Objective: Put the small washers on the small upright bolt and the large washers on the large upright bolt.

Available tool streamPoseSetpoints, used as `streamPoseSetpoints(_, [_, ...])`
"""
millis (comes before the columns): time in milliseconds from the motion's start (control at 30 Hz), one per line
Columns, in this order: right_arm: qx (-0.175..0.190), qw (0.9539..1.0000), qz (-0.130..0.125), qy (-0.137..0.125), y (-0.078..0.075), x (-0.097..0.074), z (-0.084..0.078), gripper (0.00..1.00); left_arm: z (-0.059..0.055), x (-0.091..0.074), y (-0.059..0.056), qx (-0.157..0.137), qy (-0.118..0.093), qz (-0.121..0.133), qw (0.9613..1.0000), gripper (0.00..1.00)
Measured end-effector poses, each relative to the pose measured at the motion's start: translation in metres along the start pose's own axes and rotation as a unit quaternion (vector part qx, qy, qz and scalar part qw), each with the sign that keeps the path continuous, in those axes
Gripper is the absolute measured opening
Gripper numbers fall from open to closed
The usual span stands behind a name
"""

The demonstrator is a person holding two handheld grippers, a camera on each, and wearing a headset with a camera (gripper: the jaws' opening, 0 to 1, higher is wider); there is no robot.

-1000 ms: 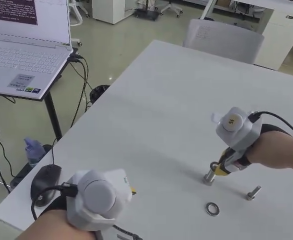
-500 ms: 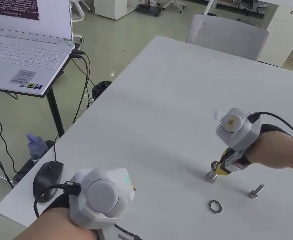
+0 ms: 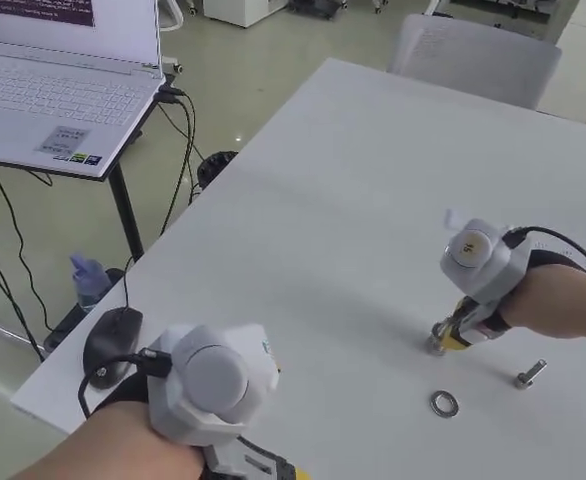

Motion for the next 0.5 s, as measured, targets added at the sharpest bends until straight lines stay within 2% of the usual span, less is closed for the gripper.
streamPoseSetpoints(500, [0.002, 1.0000, 0.001, 0.004, -0.002, 0.017, -0.006, 0.22, -0.009, -0.001, -0.002, -0.004, 0.015, 0.002, 0.9999, 0.74])
Point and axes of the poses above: the centre of the closed fingertips' face, and the gripper's own axes: x roughly forward along the fingers, y roughly to its left, z roughly out of its top, the point moved 9 cm from there along -x, roughly backward along the fingers
